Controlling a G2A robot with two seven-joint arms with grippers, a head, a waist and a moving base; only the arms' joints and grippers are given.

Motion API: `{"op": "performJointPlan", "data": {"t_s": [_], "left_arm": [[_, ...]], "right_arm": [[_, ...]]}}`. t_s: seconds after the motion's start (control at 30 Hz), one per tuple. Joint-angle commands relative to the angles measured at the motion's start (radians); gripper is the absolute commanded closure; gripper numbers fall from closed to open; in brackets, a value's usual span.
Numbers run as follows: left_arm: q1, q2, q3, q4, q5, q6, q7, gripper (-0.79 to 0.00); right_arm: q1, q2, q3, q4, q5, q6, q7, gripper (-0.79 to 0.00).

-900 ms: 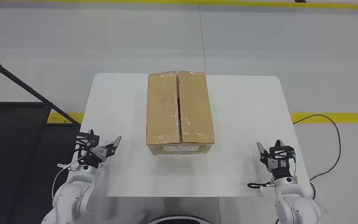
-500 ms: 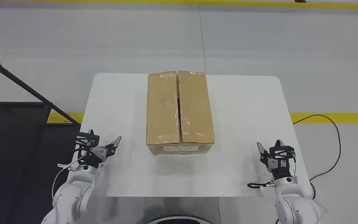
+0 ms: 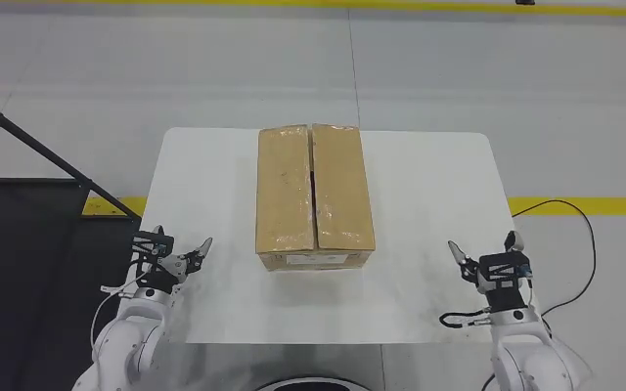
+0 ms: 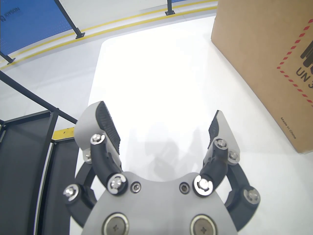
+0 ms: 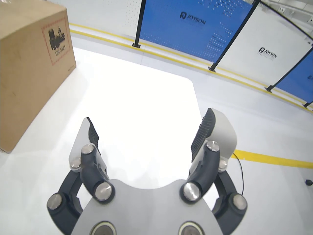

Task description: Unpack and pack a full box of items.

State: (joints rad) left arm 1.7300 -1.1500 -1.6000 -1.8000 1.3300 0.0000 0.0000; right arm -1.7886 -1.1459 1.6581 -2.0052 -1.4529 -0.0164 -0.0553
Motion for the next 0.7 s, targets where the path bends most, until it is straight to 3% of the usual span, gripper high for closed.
{"op": "performJointPlan", "data": {"t_s": [0.0,0.2,0.67], "left_arm": [[0.0,0.0,0.0,0.0,0.0,0.0,0.0,-0.785],[0.0,0.0,0.0,0.0,0.0,0.0,0.0,-0.785],[0.0,0.0,0.0,0.0,0.0,0.0,0.0,-0.785]], "right_arm": [[-0.005,0.001,0.008,-0.05,-0.028,-0.012,0.014,-0.785],[0.014,0.002,-0.005,-0.129,-0.092,-0.046,0.053,-0.785],[0.042,0.0,-0.021,-0.137,-0.104,-0.045,0.09,-0.785]]}}
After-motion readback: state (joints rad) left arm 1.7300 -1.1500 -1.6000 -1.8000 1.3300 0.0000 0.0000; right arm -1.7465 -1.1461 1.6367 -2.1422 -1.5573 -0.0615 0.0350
